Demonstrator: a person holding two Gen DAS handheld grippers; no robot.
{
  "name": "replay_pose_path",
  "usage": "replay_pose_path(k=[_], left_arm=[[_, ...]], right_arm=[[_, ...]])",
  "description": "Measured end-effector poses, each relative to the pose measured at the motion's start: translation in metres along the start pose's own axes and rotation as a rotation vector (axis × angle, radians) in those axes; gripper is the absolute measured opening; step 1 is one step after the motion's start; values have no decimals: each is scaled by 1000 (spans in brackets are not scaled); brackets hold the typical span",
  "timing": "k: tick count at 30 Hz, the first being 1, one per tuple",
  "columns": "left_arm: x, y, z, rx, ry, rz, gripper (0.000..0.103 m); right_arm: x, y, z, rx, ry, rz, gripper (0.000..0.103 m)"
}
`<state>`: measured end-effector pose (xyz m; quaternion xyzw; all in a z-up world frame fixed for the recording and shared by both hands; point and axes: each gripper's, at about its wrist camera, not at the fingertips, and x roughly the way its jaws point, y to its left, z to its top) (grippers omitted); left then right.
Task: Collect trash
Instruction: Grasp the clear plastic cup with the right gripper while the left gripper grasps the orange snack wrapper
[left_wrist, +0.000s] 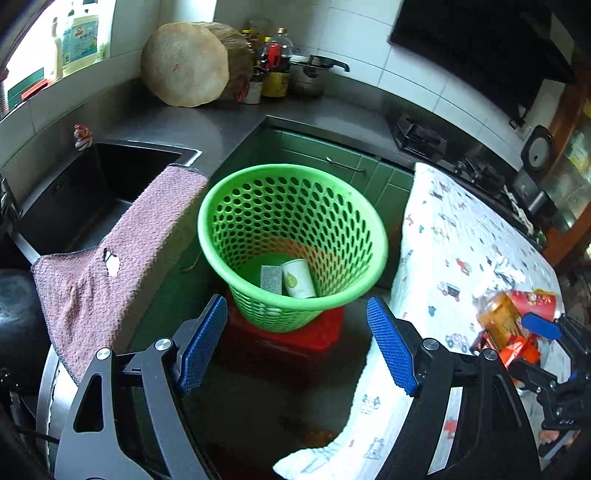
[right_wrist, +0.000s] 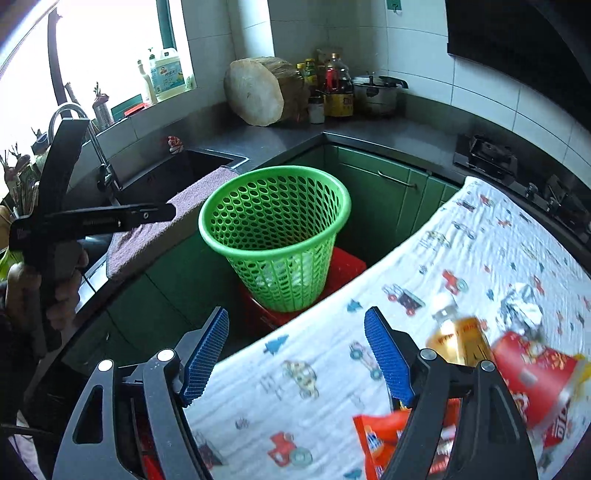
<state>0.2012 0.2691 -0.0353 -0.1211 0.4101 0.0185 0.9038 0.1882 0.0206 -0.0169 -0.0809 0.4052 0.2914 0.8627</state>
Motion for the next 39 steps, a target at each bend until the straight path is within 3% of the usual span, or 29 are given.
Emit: replay_pose_path(k=[9,15,30,33,39], left_arm=[[-21,-64,-23,99,-2,-108,78],[-24,-97,-46,142,27,-160,78],[-15,-118,-72,138,95,-187,78],[-13,-122,-73,146,103,-194,78],[-3,-142,-78,188,131,-239,78]], right_arm=[[-59,-25,-98,108,20,-99,73],[-60,-38,-142,227,58,-81,71],[-6,-41,-151,312,119,-131,71],[-1,-45,-155,335,140,-124,62],[-12,-47,-160,322,130,-142,61]])
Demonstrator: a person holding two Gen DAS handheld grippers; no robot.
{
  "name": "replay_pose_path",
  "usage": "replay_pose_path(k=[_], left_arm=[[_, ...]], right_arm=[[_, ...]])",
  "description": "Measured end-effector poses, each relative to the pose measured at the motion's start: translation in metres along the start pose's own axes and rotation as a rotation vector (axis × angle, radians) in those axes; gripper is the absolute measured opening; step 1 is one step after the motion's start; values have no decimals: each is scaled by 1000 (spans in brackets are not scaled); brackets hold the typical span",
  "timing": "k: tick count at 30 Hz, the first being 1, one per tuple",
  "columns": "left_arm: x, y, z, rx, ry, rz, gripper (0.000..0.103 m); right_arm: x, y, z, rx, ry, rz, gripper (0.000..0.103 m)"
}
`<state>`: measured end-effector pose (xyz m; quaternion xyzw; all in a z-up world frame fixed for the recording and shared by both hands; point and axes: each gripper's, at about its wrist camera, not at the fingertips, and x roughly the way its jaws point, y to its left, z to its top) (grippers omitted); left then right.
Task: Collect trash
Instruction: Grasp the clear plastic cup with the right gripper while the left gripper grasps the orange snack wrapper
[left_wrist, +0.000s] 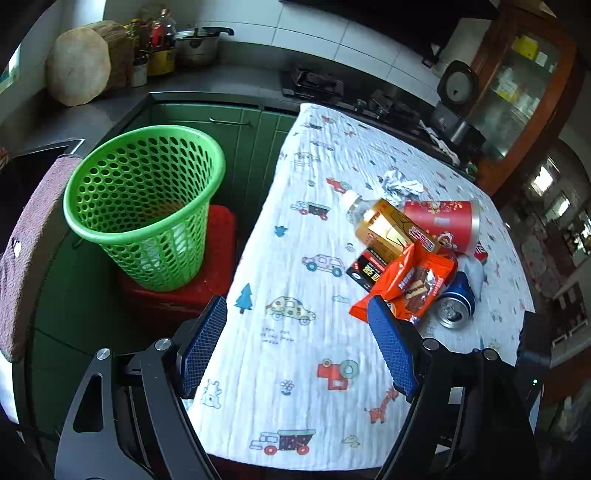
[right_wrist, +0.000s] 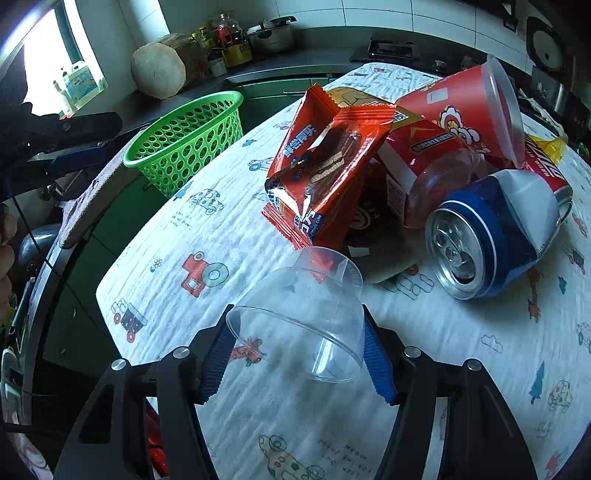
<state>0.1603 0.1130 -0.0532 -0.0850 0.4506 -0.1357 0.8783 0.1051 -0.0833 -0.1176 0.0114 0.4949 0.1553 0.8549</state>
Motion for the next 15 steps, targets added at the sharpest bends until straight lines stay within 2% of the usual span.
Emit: replay_pose_path(k=[7,8,15], left_arm=[[33,-44,-4,90,70,-118,78],[37,-52,-5,105,78,-138,80],[68,-92,-8,202,118,-177,90]], right_arm=[[-20,-20,-15,17,-10,-9,61],[-24,-23,-17,24,-15,-10,61],[-47,-43,-30,67,-47,-35,61]])
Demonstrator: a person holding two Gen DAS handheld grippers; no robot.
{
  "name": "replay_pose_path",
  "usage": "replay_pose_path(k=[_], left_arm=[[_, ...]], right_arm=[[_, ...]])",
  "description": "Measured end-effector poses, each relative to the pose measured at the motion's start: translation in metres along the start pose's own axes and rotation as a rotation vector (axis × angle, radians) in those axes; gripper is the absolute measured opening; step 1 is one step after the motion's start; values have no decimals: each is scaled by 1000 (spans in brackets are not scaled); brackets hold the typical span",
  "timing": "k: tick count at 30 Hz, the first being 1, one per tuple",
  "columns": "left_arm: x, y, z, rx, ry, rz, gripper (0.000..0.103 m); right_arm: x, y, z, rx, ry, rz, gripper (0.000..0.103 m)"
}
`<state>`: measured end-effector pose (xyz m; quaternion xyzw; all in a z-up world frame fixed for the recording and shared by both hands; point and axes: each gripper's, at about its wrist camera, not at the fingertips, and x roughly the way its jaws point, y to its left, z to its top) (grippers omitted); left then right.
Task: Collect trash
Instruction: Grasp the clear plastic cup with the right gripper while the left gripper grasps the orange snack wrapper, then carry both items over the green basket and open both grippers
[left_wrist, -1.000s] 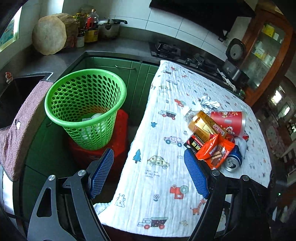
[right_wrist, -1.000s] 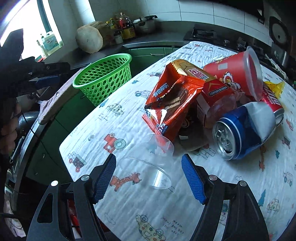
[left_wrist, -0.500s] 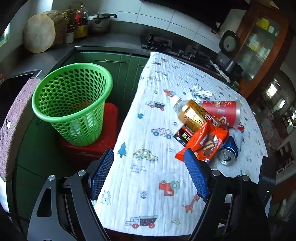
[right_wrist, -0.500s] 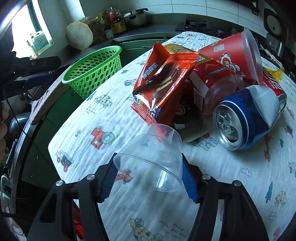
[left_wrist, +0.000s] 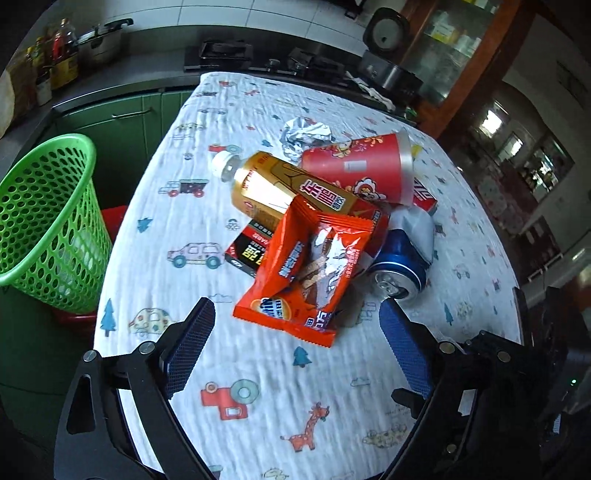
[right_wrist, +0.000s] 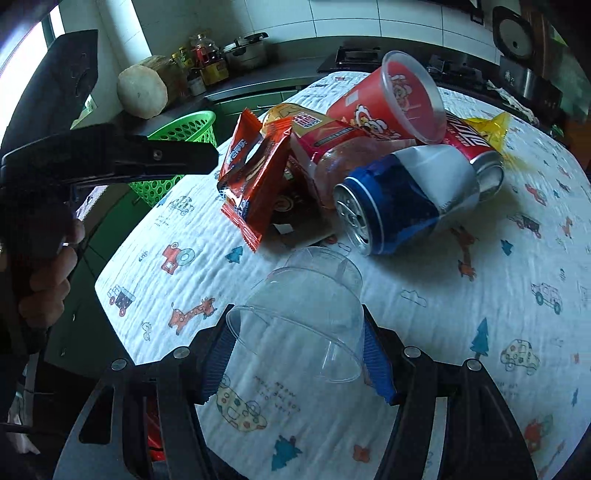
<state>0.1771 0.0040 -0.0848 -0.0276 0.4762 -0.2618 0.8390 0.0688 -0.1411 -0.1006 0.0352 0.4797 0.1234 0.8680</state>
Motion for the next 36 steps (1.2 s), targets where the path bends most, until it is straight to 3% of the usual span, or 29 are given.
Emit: replay_pose_path(k=[5,14,22,27,36], left_arm=[[28,-5,4,16,46,11,90],[48,-2,7,18,58,38,88],[56,-2,8,20,62,35,69],[45,1,7,19,37,14,51],[20,8,4,5,-15,11,45]], right_arm=[[-10,-7,-6,8,-11,-20,61],[-20,-11,-7,21,-24,-28,62],[-23,-11,-4,11,-30,-19,62],[-25,-8,1,-4,-40,-9,62],[-25,4,9,-50,-52,26,62]])
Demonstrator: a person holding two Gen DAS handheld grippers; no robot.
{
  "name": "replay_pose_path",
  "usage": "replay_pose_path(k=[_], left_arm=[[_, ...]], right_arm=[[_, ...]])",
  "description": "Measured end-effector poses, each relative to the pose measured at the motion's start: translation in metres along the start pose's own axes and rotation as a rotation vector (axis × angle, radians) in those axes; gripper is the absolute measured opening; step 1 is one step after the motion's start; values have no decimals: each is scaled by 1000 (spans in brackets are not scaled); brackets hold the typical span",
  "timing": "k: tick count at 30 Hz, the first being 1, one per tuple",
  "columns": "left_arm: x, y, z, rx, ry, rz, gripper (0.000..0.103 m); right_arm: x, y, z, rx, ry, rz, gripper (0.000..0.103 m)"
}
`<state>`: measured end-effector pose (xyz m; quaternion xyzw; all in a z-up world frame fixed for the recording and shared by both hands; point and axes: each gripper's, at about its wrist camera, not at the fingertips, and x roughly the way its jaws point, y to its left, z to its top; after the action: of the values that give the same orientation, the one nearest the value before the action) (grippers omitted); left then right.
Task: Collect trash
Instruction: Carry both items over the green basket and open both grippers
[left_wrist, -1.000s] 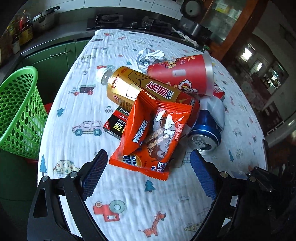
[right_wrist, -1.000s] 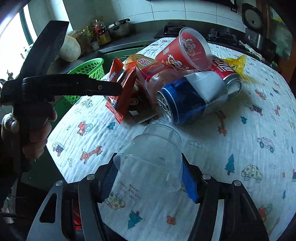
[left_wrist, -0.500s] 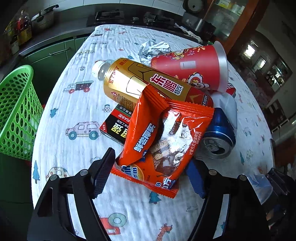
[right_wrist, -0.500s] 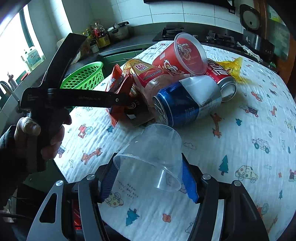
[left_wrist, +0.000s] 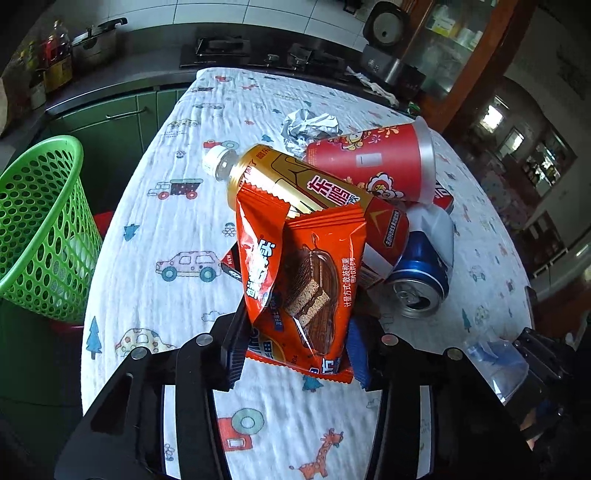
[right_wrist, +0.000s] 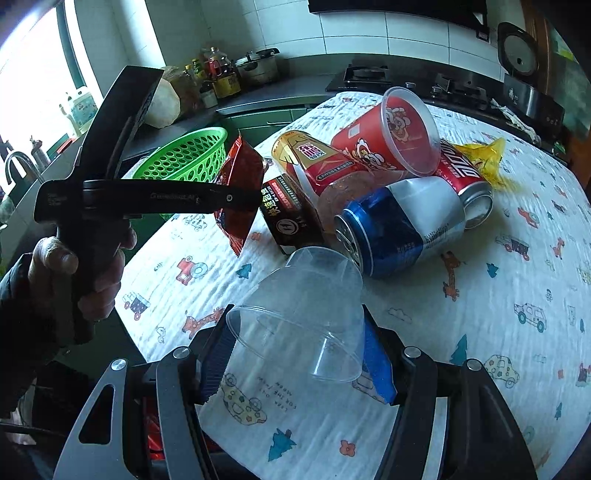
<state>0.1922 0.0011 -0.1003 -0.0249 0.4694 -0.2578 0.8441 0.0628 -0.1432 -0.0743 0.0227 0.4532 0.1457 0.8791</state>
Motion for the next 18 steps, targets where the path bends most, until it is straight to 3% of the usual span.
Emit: replay_pose_path(k=[9,18], left_arm=[[-55,33,10,-50,-110,65,45],[-102,133,48,-158,-203,282,45]], right_arm=[[7,24,27,-92,-20,52,62],[34,62,67,-192,-17,121,62]])
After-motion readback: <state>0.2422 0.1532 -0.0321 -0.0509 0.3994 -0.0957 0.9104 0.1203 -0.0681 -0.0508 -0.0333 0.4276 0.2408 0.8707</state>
